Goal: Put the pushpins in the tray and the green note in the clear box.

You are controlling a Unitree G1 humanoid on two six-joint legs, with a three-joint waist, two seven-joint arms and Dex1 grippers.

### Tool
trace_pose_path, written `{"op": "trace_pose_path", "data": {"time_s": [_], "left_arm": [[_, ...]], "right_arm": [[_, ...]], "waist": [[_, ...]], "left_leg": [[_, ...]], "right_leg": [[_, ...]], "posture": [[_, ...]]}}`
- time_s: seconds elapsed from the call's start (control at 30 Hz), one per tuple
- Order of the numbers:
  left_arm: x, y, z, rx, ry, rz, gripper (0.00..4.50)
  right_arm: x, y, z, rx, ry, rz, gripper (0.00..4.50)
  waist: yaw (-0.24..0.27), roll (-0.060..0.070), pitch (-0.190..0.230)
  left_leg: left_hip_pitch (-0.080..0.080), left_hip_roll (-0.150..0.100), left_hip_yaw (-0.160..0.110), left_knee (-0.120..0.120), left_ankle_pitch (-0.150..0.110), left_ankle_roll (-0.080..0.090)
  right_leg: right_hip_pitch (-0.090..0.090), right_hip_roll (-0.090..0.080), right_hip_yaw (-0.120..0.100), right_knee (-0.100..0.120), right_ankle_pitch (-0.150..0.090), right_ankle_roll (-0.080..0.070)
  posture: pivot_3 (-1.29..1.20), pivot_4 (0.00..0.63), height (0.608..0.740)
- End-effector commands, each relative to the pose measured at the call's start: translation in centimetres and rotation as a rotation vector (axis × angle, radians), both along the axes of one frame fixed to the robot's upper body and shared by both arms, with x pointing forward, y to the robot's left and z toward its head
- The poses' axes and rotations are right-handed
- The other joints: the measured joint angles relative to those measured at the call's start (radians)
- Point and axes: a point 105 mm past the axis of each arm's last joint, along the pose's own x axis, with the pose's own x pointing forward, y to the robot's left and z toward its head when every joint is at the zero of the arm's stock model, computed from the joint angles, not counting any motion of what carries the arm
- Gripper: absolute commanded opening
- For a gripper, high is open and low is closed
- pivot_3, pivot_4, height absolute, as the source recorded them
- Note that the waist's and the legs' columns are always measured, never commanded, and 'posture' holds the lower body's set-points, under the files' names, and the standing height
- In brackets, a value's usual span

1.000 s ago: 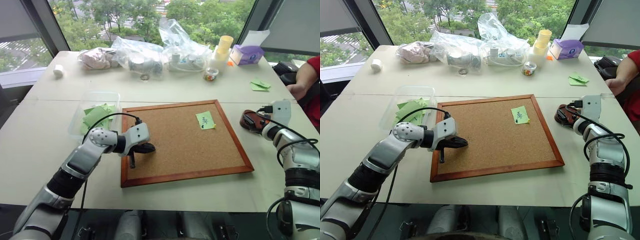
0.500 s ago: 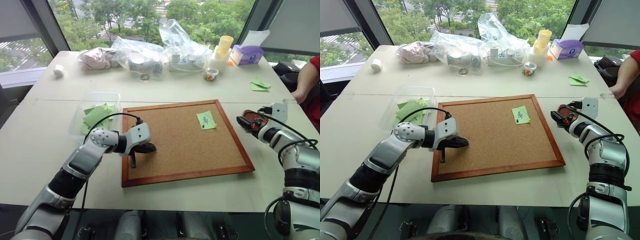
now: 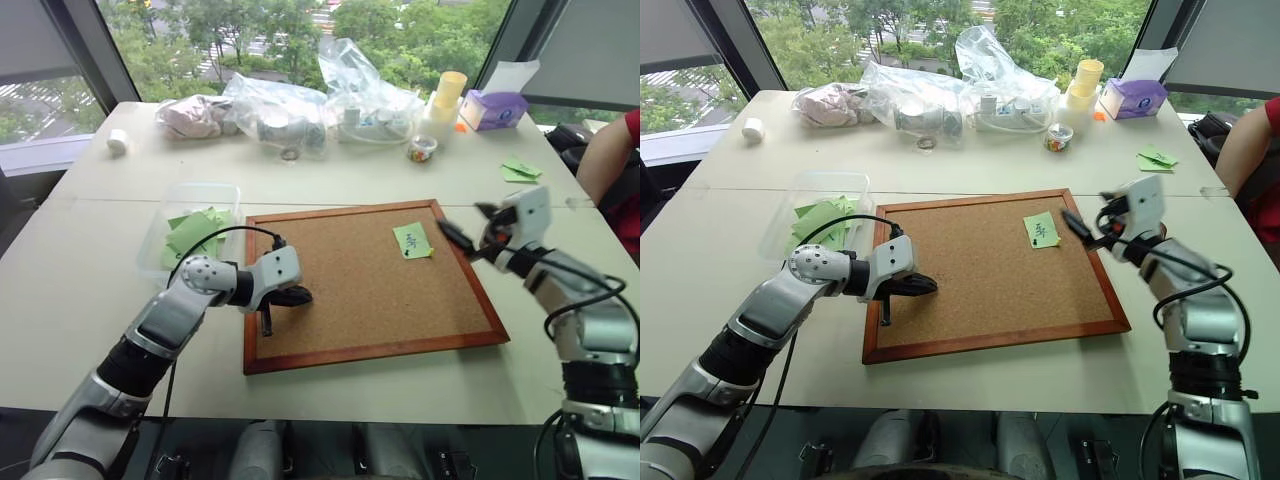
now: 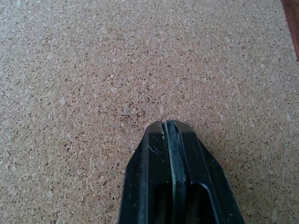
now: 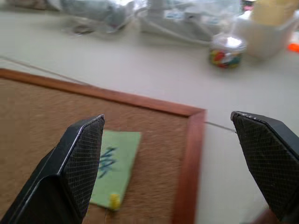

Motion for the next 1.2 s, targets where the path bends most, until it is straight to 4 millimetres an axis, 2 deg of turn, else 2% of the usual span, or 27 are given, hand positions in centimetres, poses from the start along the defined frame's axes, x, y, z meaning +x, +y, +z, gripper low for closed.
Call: {"op": "trace_pose_path", "data": {"time_s": [0.03,0.4,0.5,0.7,0.73,0.93,1.07,1.2], "left_arm": [[-0.4,-0.4,-0.9,0.019,0.026,-0.015,0.00],[-0.6,-0.4,-1.0,0.014,0.035,-0.018,0.00],[-0.6,-0.5,-1.0,0.016,0.033,-0.022,0.00],[-0.6,-0.4,-1.0,0.019,0.030,-0.021,0.00],[-0.6,-0.4,-1.0,0.018,0.031,-0.021,0.00],[-0.8,-0.3,-1.0,0.019,0.032,-0.019,0.00],[-1.1,-0.3,-1.1,0.014,0.056,-0.027,0.00],[-1.3,-0.2,-1.2,0.026,0.065,-0.032,0.00]], "right_arm": [[-0.5,1.1,-0.2,0.017,0.001,0.026,4.45],[-0.9,0.9,-2.2,0.060,0.059,-0.010,4.45],[-0.7,1.0,-2.8,0.054,0.077,-0.010,3.55],[-0.3,1.1,-2.9,0.063,0.080,-0.016,0.46],[-0.3,1.1,-2.8,0.065,0.079,-0.016,0.08],[-0.2,0.8,-1.7,0.085,0.029,-0.038,0.08],[-0.2,-0.7,0.7,0.149,-0.095,-0.122,0.08],[-0.3,-1.5,2.1,0.194,-0.151,-0.162,0.08]], "waist": [[0.000,0.000,0.000],[-0.001,0.000,0.000],[-0.001,0.000,0.000],[-0.001,0.000,0.000],[-0.002,0.000,0.000],[-0.003,0.000,0.000],[-0.002,0.000,0.000],[-0.004,0.000,0.000]], "left_leg": [[0.000,0.000,0.000,0.000,0.000,0.000],[0.000,0.000,0.000,0.000,0.000,0.000],[0.000,0.000,0.000,0.000,0.000,0.000],[0.000,0.000,0.000,0.000,0.000,0.000],[0.000,0.000,0.000,0.000,0.000,0.000],[0.000,0.000,0.000,0.000,0.000,0.000],[0.000,0.000,0.000,0.000,0.000,0.000],[0.000,0.000,0.000,0.000,0.000,0.000]], "right_leg": [[0.000,0.000,0.000,0.000,0.000,0.000],[0.000,0.000,0.000,0.000,0.000,0.000],[0.000,0.000,0.000,0.000,0.000,0.000],[0.000,0.000,0.000,0.000,0.000,0.000],[0.000,0.000,0.000,0.000,0.000,0.000],[0.000,0.000,0.000,0.000,0.000,0.000],[0.000,0.000,0.000,0.000,0.000,0.000],[0.000,0.000,0.000,0.000,0.000,0.000]], "posture": [[0.00,0.150,0.735],[0.00,0.150,0.735],[0.00,0.150,0.735],[0.00,0.150,0.735],[0.00,0.150,0.735],[0.00,0.150,0.735],[0.00,0.150,0.735],[0.00,0.150,0.735]]}}
